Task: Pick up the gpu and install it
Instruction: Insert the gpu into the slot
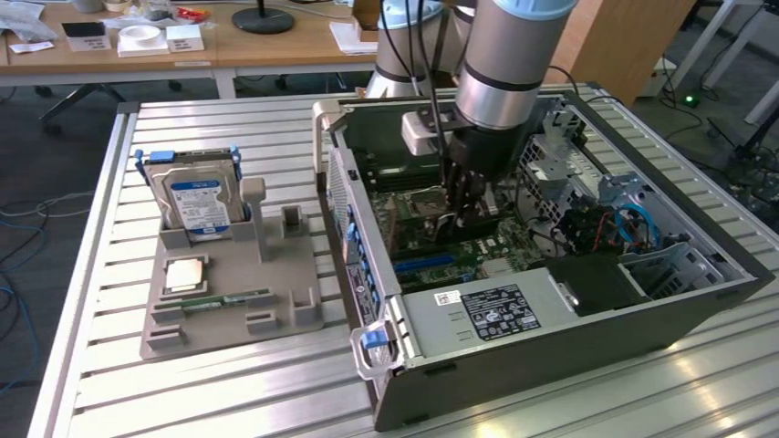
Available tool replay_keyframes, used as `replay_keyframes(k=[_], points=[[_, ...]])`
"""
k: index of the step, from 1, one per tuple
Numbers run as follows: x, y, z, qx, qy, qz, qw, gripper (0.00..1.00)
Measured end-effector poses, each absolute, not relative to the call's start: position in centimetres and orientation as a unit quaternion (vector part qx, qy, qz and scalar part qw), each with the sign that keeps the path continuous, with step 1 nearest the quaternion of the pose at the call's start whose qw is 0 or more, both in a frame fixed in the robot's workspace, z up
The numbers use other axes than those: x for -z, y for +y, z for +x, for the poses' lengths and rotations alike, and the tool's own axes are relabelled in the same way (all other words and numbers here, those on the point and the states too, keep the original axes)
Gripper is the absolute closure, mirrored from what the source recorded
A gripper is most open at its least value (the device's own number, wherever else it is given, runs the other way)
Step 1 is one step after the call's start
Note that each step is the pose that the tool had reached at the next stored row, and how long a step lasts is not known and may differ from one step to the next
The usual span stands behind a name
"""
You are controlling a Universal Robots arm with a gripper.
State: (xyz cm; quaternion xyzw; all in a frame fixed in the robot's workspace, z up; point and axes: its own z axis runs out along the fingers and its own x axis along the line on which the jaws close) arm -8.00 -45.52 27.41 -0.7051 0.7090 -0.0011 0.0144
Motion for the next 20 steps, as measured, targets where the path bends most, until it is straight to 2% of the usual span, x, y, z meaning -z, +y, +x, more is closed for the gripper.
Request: replay_keyframes(k=[20], points=[[-26.74,-45.52,-8.37,0.001,0.707,-0.707,0.014,0.74]])
